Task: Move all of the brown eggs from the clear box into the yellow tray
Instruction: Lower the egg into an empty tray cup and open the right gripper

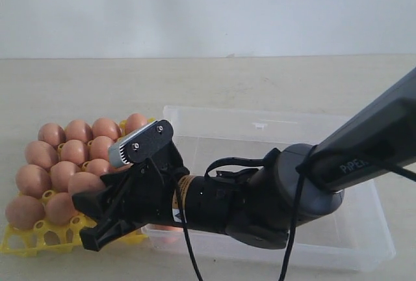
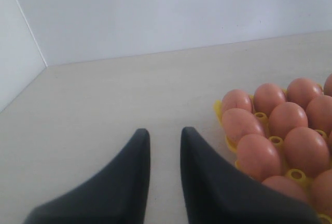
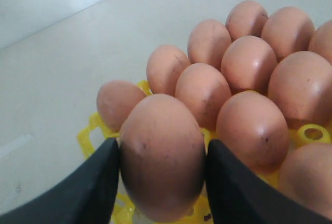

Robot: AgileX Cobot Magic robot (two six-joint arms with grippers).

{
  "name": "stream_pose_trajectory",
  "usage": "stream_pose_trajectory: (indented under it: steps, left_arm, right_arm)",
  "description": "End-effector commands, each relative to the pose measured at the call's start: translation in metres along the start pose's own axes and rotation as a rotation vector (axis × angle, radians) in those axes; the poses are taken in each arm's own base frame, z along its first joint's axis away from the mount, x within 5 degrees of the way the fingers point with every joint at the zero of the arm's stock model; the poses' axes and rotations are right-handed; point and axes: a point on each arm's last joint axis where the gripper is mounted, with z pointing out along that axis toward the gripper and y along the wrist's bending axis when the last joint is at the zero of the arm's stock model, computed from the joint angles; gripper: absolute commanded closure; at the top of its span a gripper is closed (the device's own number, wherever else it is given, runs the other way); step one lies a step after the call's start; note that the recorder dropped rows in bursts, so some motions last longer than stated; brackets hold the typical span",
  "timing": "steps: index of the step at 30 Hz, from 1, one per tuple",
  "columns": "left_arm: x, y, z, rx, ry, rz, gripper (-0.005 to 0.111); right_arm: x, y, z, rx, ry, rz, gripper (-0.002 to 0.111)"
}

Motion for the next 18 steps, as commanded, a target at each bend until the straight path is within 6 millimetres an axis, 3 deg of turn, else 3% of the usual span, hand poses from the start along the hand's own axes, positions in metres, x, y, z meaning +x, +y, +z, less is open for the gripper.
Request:
stream_pose_trajectory:
  steps: [1, 18]
  left_arm:
    - [0.0010, -0.0001, 0.0002, -0.001, 0.000, -0.004, 0.085]
    - [0.0010, -0.0001, 0.0002, -0.001, 0.000, -0.004, 0.085]
  right_arm:
    - [-0.0081, 0.0027, 0.0004, -0.008, -0.016, -0.023, 0.108]
    - [-0.0073, 0.0056, 0.0011, -0.015, -0.013, -0.026, 0.108]
